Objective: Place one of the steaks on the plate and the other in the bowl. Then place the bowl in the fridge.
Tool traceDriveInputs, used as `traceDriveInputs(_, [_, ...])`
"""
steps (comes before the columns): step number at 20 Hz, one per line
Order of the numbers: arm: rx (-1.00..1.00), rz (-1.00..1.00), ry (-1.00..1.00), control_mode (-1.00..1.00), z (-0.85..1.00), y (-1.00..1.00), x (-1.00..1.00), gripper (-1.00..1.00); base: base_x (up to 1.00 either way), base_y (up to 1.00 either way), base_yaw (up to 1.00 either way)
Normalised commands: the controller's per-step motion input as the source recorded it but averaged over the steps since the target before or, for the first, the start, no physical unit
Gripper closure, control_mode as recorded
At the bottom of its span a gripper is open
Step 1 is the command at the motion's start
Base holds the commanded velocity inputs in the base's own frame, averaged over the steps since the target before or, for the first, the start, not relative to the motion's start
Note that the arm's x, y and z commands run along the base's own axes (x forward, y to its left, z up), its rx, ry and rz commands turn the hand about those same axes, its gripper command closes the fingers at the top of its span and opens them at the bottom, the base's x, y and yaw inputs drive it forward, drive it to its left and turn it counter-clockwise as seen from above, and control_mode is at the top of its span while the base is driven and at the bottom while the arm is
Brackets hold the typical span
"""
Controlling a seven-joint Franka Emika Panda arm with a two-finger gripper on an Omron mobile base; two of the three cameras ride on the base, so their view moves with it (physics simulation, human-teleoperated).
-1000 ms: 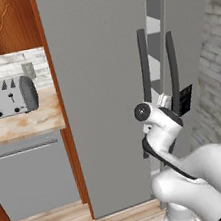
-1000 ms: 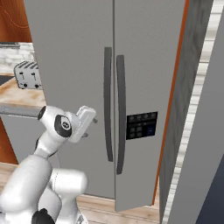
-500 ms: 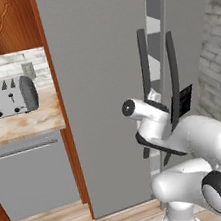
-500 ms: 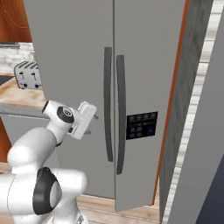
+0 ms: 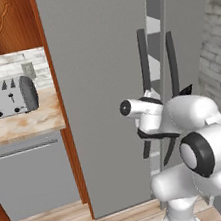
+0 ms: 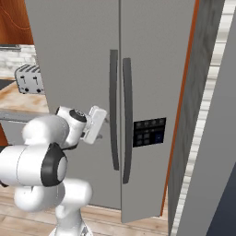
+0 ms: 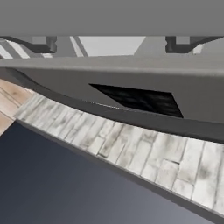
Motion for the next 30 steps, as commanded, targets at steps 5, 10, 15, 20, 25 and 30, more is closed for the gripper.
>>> traceDriveInputs(5, [-0.02,0.03,0.0,-1.0,-0.13,-0.36,0.31,-1.0,0.0,0.0,0.0])
traceDriveInputs(10, [0.0,0.07,0.0,-1.0,-0.2,-0.07,0.38,-1.0,0.0,0.0,0.0])
traceDriveInputs(15, [0.0,0.09,0.0,-1.0,-0.03,-0.04,0.3,-1.0,0.0,0.0,0.0])
traceDriveInputs(20, [-0.03,0.02,0.0,-1.0,-0.04,-0.25,0.07,-1.0,0.0,0.0,0.0])
traceDriveInputs(25, [-0.1,0.0,0.05,-1.0,-0.11,-0.36,0.05,-1.0,0.0,0.0,0.0])
traceDriveInputs(30, [-0.09,0.0,0.03,-1.0,-0.07,-0.44,-0.02,-1.0,0.0,0.0,0.0])
